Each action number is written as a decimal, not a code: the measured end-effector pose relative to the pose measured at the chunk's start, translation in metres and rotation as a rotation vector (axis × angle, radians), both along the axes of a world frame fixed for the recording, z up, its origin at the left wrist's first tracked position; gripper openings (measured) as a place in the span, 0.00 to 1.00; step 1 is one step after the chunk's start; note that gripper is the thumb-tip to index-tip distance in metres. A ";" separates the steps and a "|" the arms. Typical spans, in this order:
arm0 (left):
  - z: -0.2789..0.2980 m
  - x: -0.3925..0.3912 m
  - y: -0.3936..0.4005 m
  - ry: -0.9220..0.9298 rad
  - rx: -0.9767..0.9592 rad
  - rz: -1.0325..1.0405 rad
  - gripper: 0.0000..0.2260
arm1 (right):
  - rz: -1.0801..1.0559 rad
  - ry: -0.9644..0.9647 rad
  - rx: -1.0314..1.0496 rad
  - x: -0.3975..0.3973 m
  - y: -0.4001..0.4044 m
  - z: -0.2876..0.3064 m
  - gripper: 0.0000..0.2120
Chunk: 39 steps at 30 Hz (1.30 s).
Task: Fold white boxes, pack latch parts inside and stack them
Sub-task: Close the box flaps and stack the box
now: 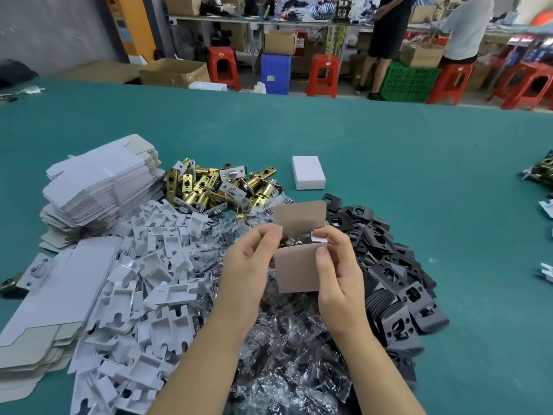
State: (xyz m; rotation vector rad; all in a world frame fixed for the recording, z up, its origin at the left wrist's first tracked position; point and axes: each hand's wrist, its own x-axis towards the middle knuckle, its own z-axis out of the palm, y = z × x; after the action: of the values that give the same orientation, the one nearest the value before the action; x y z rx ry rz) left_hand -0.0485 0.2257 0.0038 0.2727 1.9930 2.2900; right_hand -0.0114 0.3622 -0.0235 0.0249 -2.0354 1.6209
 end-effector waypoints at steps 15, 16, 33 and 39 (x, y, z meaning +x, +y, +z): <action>0.004 -0.009 0.006 0.122 0.044 0.000 0.10 | 0.005 0.009 -0.070 -0.002 -0.002 0.003 0.12; 0.005 -0.009 0.005 0.134 0.044 -0.006 0.09 | 0.001 0.011 -0.076 -0.001 -0.002 0.004 0.12; 0.007 -0.006 -0.002 0.205 -0.170 -0.079 0.05 | -0.017 -0.032 -0.252 -0.001 0.003 0.003 0.10; 0.006 -0.004 -0.003 0.299 -0.315 -0.075 0.07 | 0.072 -0.056 -0.170 0.002 0.005 0.003 0.17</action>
State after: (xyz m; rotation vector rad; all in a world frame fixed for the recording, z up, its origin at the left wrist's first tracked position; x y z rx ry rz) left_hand -0.0524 0.2224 0.0098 0.6803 2.3964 1.9448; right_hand -0.0096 0.3674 -0.0205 -0.0082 -1.9508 1.8540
